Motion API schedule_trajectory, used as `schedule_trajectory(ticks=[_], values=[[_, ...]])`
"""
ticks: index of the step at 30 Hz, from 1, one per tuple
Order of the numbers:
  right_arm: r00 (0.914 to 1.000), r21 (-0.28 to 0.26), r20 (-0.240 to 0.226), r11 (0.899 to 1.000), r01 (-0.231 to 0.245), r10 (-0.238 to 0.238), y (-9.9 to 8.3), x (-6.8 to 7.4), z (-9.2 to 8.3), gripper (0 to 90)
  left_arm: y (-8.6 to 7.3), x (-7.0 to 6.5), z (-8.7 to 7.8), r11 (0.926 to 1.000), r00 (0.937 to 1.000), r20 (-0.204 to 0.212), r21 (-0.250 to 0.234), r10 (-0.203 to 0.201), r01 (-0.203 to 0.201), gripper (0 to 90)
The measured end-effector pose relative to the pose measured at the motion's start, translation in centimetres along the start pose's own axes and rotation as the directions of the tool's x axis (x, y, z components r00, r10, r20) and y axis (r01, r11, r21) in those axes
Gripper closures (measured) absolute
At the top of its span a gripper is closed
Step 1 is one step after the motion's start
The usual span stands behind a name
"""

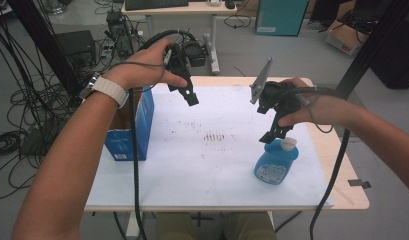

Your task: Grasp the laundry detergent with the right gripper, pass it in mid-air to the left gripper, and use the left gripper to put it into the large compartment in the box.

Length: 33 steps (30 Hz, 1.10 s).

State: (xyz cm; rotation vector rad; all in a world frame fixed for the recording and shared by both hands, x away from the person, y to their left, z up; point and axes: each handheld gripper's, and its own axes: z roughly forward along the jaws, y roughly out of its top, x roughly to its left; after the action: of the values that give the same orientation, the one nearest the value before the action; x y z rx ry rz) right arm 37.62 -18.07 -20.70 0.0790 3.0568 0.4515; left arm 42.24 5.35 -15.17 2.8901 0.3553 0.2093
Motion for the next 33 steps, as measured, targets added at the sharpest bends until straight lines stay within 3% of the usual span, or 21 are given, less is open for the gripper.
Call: schedule_trajectory(ticks=[2,6,7,9,10,18,20,32,33], values=[[0.9998,0.0,0.008,1.0,0.016,-0.016,-0.3,0.1,-0.4,4.3,0.0,-0.2,0.0,1.0,1.0,-0.005,-0.002,0.002,-0.002,8.5],[0.9998,-0.005,0.02,1.0,0.001,0.0,-0.7,0.4,-1.2,4.2,0.0,-0.5,0.0,1.0,1.0,-0.006,-0.003,0.001,-0.001,8.5],[0.9989,-0.001,0.018,0.999,-0.042,0.042,-0.7,0.7,-1.5,4.2,0.0,-0.5,0.0,1.0,1.0,-0.008,-0.004,0.002,-0.002,8.5],[0.9985,-0.002,0.018,0.999,-0.051,0.051,-1.0,0.8,-1.9,4.3,0.0,-0.5,-0.1,0.9998,0.9998,-0.007,0.013,0.017,-0.017,8.5],[0.998,0.001,0.02,0.998,-0.059,0.059,-1.1,0.9,-2.0,4.3,-0.1,-0.6,0.0,1.0,1.0,-0.006,0.001,-0.002,0.002,8.5],[0.9981,-0.014,0.035,0.999,-0.051,0.051,-2.4,1.2,-2.7,4.3,0.0,-1.0,0.2,1.0,1.0,-0.007,-0.008,-0.001,0.001,8.5],[0.9955,-0.014,0.033,0.996,-0.088,0.089,-2.6,1.5,-2.9,4.4,0.0,-1.1,0.3,1.0,0.9999,-0.011,-0.007,-0.001,0.001,8.4],[0.9879,-0.022,0.07,0.99,-0.137,0.138,-4.8,2.1,-3.6,3.9,0.2,-1.5,0.9,0.9999,1.0,-0.004,-0.014,0.007,-0.007,8.4],[0.9827,-0.031,0.075,0.985,-0.168,0.17,-5.4,2.3,-3.6,4.1,0.2,-1.5,0.9,0.9999,0.9999,-0.001,-0.01,0.011,-0.011,8.4]])
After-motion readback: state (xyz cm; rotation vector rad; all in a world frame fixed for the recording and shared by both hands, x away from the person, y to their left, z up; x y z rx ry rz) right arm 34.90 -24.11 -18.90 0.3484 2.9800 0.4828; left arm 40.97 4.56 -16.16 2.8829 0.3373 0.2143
